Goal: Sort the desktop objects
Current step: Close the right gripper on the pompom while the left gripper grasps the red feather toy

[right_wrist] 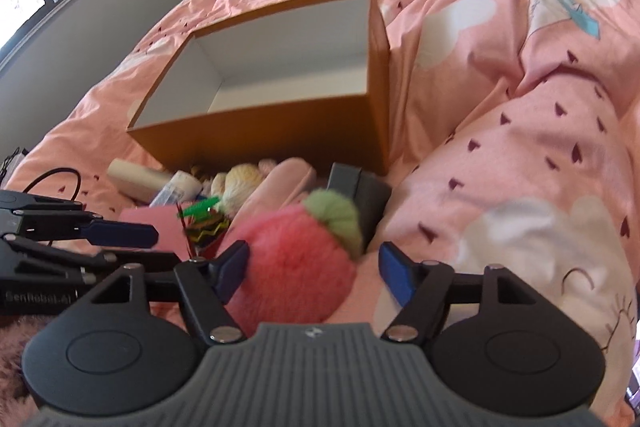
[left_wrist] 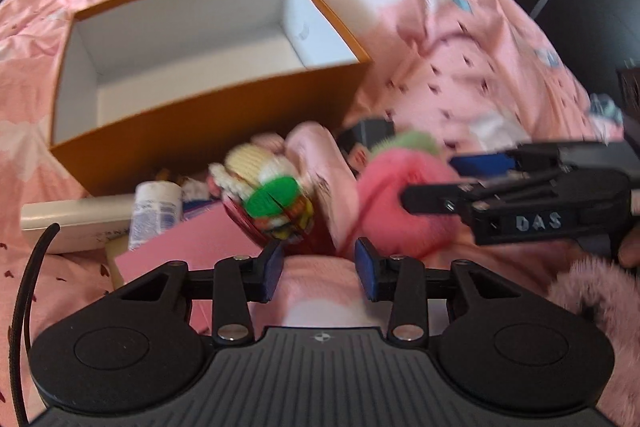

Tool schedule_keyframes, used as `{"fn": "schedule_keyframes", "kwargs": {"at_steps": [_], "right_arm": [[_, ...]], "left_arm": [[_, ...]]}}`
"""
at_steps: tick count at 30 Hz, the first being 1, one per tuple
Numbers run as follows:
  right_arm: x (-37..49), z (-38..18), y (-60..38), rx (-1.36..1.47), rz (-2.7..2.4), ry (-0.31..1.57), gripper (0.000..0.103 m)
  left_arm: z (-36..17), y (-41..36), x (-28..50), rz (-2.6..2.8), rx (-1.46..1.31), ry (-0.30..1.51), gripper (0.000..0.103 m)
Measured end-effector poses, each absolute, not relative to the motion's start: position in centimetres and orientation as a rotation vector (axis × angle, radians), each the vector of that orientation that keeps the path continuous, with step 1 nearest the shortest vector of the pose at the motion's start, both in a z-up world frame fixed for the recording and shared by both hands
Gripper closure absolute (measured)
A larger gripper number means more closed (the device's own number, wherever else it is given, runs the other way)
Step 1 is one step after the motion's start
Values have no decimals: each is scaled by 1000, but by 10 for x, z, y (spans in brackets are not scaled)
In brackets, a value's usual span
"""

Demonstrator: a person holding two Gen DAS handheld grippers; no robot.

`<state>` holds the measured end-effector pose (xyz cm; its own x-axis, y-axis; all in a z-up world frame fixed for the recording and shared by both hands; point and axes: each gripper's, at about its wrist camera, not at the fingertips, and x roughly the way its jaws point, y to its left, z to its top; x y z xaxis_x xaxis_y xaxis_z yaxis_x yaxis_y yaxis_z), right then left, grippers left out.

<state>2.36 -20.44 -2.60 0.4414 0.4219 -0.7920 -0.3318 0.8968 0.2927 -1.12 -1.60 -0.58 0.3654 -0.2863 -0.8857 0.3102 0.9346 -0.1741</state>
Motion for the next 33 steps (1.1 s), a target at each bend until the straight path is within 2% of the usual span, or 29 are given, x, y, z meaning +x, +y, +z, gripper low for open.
{"fn": "schedule_keyframes", "kwargs": {"at_steps": [5,10,12,14,17,22,28,33], "right_arm": [[25,-29,-197,90,511,1019,29],[25,-33,-188,78,542,1036,30],[26,-36,-187,71,539,1042,35],[26,-37,-187,73,530,1044,49],[26,-35,-191,100,530,1034,55],[24,-21,-193,73,532,975,57],[27,-4,-197,46,500,911,57],[30,-1,-196,-7,465,885,57]], "left_arm": [[-10,-16,-20,-439,75,1220,67],[-11,-13,-30,-473,70,1263,71],[-10,-14,-34,-481,67,1279,71],[-9,-13,-37,-486,62,1286,71],[-7,-14,-40,-498,65,1295,71],[-5,-14,-42,-498,63,1283,71],[19,-1,-28,-451,33,1153,71],[18,5,-2,-356,41,1079,68]]}}
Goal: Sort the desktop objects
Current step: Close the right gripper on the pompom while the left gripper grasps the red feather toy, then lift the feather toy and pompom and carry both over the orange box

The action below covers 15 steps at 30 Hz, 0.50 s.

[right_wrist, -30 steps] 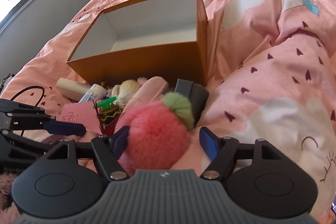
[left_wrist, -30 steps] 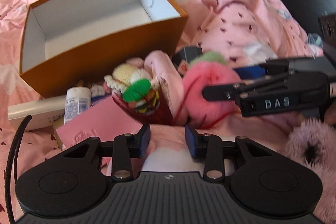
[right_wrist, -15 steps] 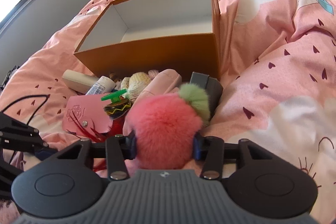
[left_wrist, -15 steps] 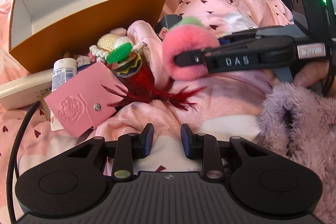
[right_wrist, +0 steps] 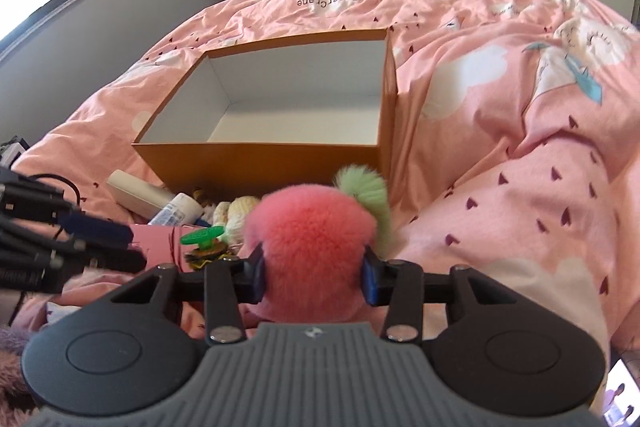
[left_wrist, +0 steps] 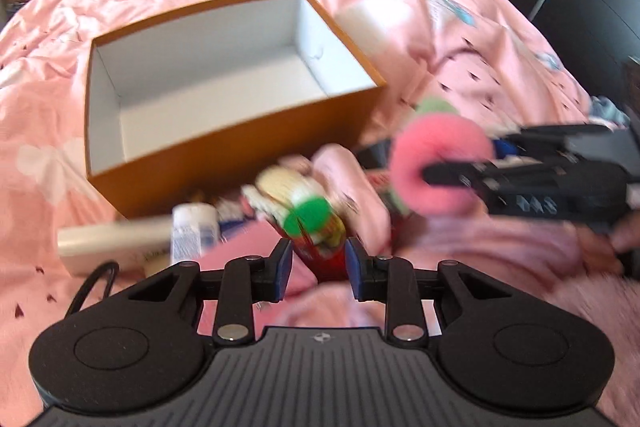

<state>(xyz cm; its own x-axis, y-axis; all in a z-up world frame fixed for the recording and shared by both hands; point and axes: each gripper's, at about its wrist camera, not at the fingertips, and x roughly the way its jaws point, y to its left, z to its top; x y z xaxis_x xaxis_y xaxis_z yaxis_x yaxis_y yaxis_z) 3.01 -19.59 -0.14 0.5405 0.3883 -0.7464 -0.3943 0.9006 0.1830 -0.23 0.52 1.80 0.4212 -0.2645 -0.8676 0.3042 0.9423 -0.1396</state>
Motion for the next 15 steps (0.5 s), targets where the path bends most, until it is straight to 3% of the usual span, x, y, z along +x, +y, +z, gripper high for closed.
{"fn": "schedule_keyframes", "kwargs": {"at_steps": [2,3,8,15], "right_arm": [[32,-7,-194,-9,466,901,57],[33,-10,-192,-10,468,910,57],[30,-23,-177,-45,468,912,55],[32,-32,-172,-53,468,911,48]], "left_arm": [[11,3,7,-371,50,1077,50],[8,-1,10,-373,74,1071,47],[-7,-21,6,-366,222,1031,39],[-33,-29,7,-330,220,1094,37]]}}
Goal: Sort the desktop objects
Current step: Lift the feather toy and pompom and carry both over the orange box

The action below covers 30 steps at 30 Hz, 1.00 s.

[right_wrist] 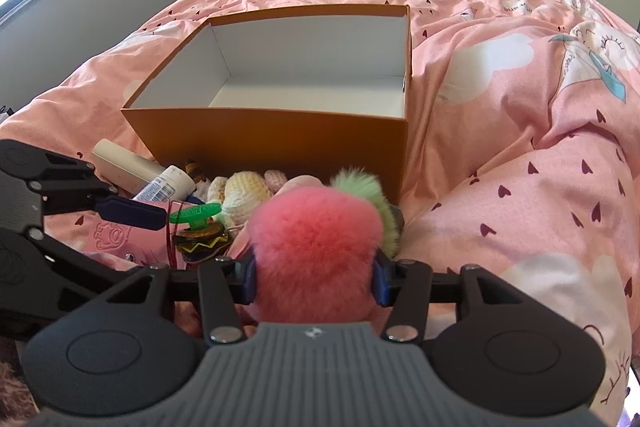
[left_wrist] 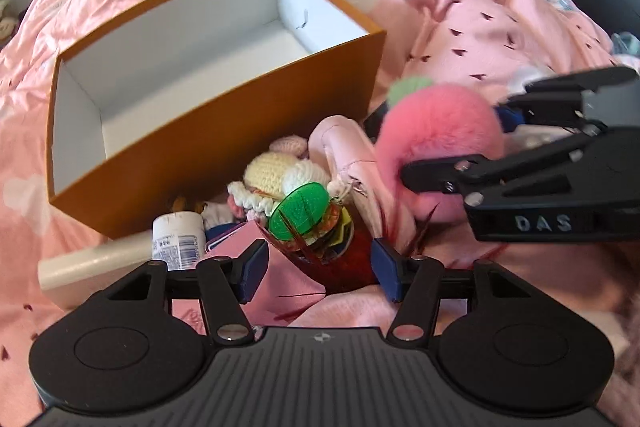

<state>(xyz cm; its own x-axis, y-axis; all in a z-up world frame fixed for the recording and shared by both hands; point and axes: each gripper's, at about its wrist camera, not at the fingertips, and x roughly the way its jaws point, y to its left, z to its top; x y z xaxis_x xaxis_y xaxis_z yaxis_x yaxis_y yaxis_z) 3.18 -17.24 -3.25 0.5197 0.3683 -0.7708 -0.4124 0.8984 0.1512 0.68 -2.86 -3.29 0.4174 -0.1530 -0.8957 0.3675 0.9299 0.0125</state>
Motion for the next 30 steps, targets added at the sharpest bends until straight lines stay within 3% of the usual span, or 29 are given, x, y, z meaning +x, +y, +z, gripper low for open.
{"fn": "schedule_keyframes", "kwargs": {"at_steps": [2,3,4,13,22,24,25,26,30], "right_arm": [[32,-34,-174,-37,472,912,48],[32,-35,-175,-27,475,912,48],[33,-35,-177,-18,476,910,49],[29,-21,-181,22,484,846,56],[34,-6,-182,45,502,800,58],[35,-2,-183,53,499,785,64],[37,0,-184,58,496,778,75],[39,2,-184,65,497,774,78],[46,8,-184,67,503,760,80]], "left_arm": [[-37,-27,9,-315,197,1098,43],[-39,-26,10,-313,181,1103,49],[-40,-25,10,-316,168,1112,63],[-29,-9,6,-310,56,1072,87],[4,5,10,-296,-32,973,95],[14,9,10,-303,-58,952,96],[19,11,11,-305,-67,939,96],[24,13,11,-306,-70,924,97],[39,15,14,-295,-72,885,97]]}}
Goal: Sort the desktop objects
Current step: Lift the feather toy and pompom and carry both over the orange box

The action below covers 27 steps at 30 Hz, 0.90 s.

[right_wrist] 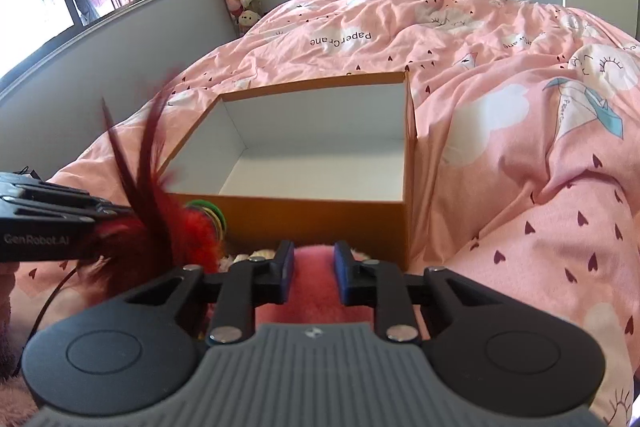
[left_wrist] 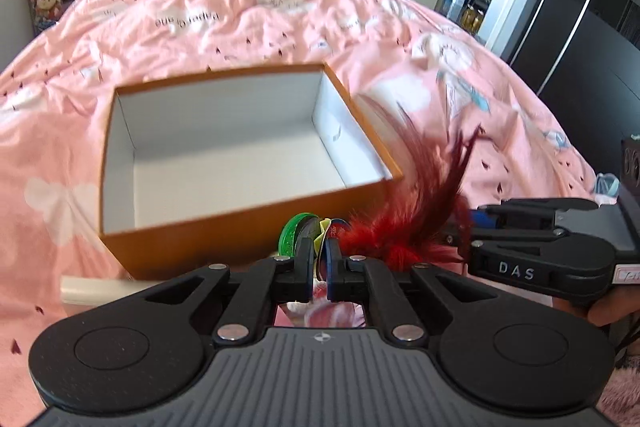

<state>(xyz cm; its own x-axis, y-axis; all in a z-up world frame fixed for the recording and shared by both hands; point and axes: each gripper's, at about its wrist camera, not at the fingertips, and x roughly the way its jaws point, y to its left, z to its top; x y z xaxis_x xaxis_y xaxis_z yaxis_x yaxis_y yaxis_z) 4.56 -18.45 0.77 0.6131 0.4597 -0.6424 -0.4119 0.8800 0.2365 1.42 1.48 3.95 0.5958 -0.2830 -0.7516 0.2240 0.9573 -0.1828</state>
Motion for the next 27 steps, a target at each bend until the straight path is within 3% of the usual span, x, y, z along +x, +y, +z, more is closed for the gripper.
{"fn": "schedule_keyframes", "kwargs": {"at_steps": [3,7,10,12,14,19,27], "right_arm": [[48,9,-187,79,499,757,80],[52,12,-192,101,498,755,94],[51,19,-195,111,507,740,94],[50,21,-198,115,506,735,87],[47,19,-198,97,516,740,51],[41,-6,-185,0,527,758,34],[45,-39,-177,-36,525,808,35]], "left_arm": [[48,20,15,-303,-101,871,97],[58,27,13,-293,-114,845,97],[64,34,11,-282,-135,826,97],[68,42,10,-263,-167,808,97],[69,49,11,-242,-193,798,97],[65,58,12,-214,-222,803,97],[62,59,10,-194,-209,807,97]]}}
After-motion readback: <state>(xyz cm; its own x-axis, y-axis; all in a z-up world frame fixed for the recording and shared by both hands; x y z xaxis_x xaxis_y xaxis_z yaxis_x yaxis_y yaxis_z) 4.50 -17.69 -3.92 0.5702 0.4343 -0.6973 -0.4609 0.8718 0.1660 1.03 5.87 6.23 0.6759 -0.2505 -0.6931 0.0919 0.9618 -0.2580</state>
